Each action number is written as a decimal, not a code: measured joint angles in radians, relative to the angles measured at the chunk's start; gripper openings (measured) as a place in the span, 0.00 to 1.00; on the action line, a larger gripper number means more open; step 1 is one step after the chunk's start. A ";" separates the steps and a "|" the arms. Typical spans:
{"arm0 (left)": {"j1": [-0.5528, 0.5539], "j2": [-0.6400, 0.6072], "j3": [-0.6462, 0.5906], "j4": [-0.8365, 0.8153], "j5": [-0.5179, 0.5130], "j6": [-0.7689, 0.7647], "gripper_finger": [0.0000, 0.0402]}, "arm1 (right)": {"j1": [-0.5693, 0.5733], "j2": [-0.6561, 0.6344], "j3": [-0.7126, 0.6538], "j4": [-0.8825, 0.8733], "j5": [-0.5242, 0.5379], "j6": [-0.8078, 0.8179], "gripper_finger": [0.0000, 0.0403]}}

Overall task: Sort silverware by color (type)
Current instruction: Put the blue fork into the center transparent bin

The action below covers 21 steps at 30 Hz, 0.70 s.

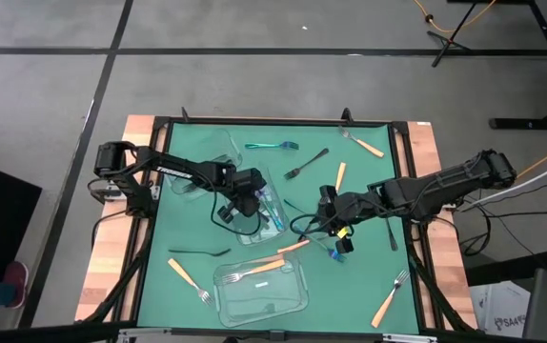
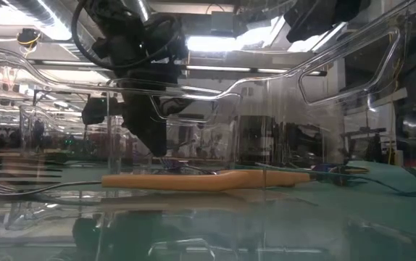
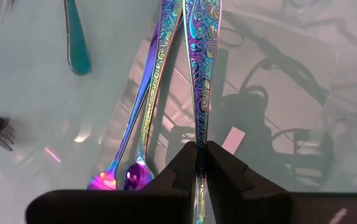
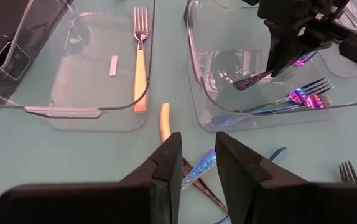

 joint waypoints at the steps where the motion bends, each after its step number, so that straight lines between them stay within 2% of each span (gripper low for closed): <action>1: 0.000 0.000 0.000 0.001 0.000 0.000 0.06 | 0.000 0.000 0.000 0.000 0.000 0.000 0.22; 21: 0.000 -0.001 0.000 0.004 -0.008 0.005 0.06 | 0.000 0.000 0.000 0.000 0.000 0.000 0.22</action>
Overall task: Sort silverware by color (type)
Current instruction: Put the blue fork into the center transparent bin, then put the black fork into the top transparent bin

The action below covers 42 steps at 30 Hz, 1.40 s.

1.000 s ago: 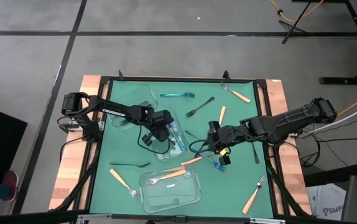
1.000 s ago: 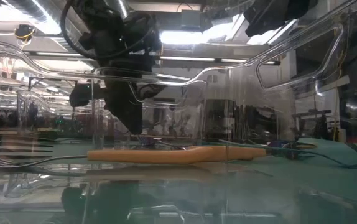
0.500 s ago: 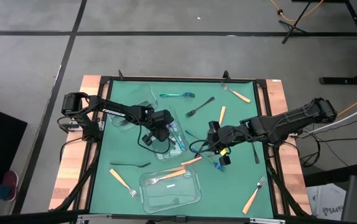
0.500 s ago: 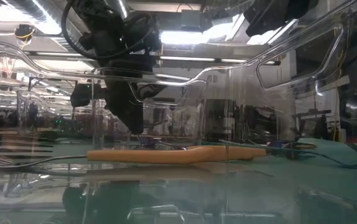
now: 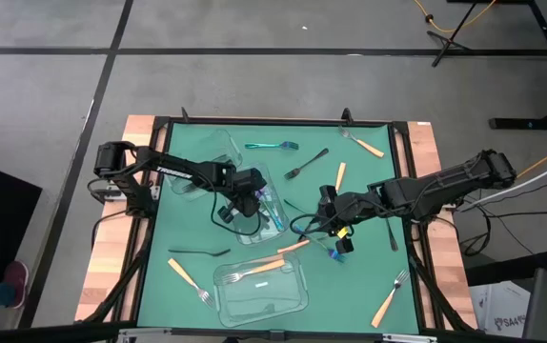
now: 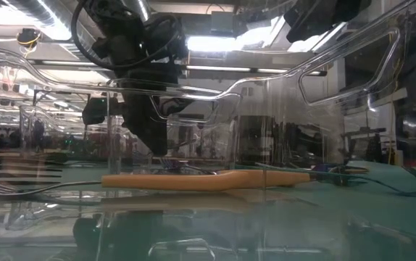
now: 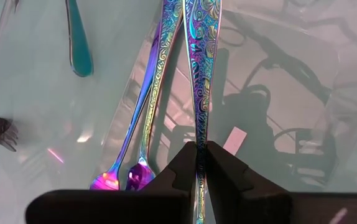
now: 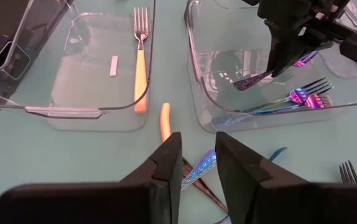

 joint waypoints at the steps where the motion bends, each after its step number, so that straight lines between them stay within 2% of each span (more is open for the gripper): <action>1: 0.000 0.000 0.000 0.000 0.000 0.000 0.06 | 0.000 0.000 0.000 0.000 0.000 0.000 0.22; 22: 0.000 0.000 0.000 0.002 -0.016 -0.052 0.07 | 0.000 0.000 0.000 0.000 0.002 0.000 0.22; 34: -0.003 0.000 0.000 0.039 -0.022 -0.053 0.23 | 0.000 0.000 0.000 0.000 0.003 0.000 0.22; 42: -0.043 -0.004 0.000 0.080 -0.025 -0.058 0.24 | 0.000 0.000 0.000 0.000 0.003 0.006 0.22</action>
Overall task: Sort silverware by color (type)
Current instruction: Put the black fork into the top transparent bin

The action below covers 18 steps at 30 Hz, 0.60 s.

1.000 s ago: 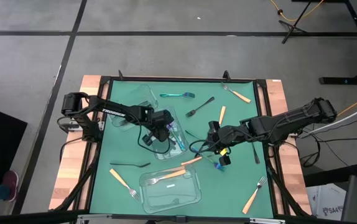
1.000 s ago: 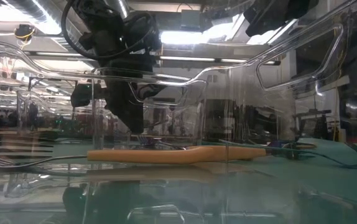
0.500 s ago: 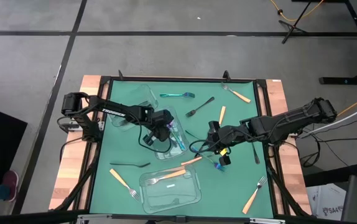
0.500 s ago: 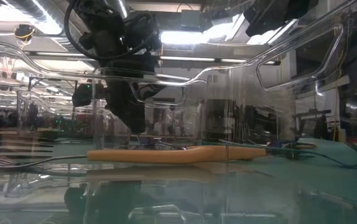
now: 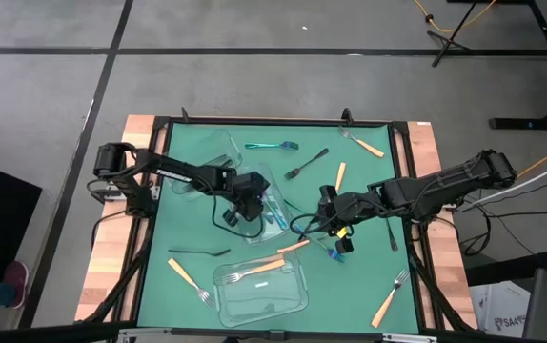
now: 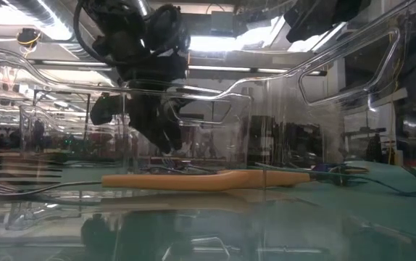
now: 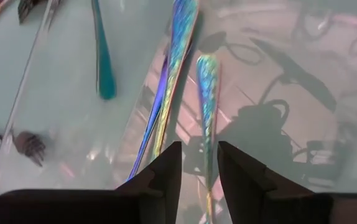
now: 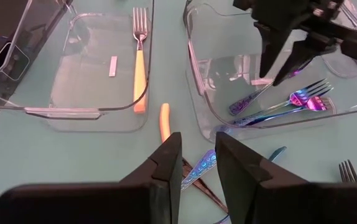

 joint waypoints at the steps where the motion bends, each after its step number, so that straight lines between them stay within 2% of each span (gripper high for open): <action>1: -0.007 -0.005 0.000 -0.001 0.000 -0.007 0.24 | 0.000 0.000 0.000 0.000 0.000 0.000 0.22; 11: -0.038 -0.119 0.004 0.005 -0.029 -0.122 0.24 | 0.000 -0.055 0.002 -0.021 0.030 0.031 0.22; 18: -0.040 -0.258 0.006 -0.012 -0.127 -0.183 0.24 | 0.000 -0.163 0.002 -0.124 0.121 0.223 0.22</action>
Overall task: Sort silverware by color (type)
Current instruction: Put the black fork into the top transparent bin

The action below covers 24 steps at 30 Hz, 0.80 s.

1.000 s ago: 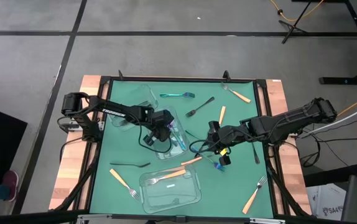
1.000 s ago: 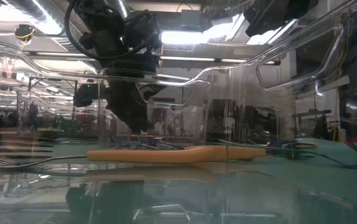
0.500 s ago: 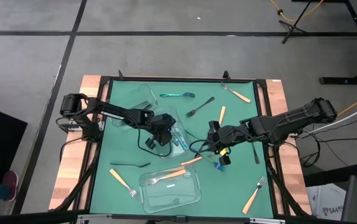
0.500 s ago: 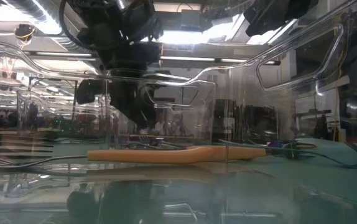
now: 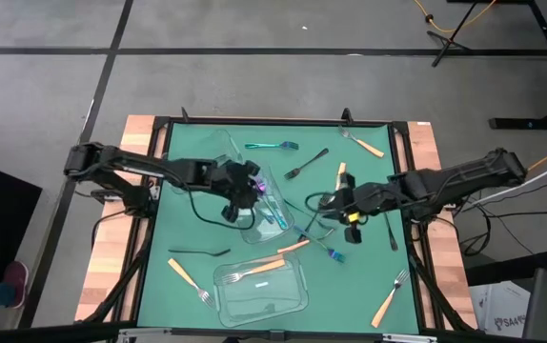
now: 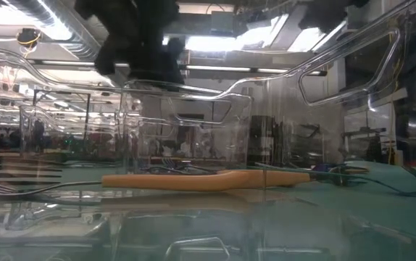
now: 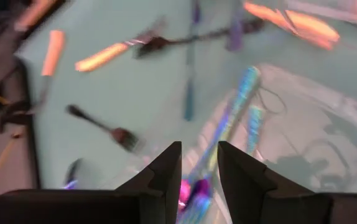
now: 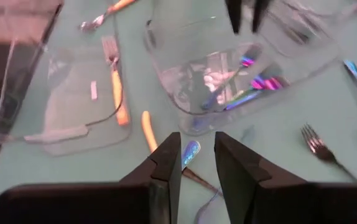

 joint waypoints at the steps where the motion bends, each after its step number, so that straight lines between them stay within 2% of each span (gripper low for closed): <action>1: 0.000 -0.019 0.000 -0.004 -0.014 -0.011 0.24 | 0.000 -0.016 0.000 -0.032 0.009 0.041 0.22; 7: -0.001 -0.108 0.000 -0.016 -0.031 -0.112 0.24 | 0.003 -0.092 0.000 -0.256 0.091 0.334 0.22; 13: -0.001 -0.135 0.000 -0.010 -0.022 -0.292 0.24 | 0.003 -0.098 0.000 -0.542 0.145 0.654 0.22; 18: 0.000 -0.134 0.000 -0.015 -0.023 -0.376 0.24 | 0.002 -0.097 -0.001 -0.686 0.151 0.789 0.22; 24: 0.000 -0.134 0.000 -0.017 -0.023 -0.390 0.24 | -0.009 -0.118 -0.001 -0.783 0.154 0.808 0.22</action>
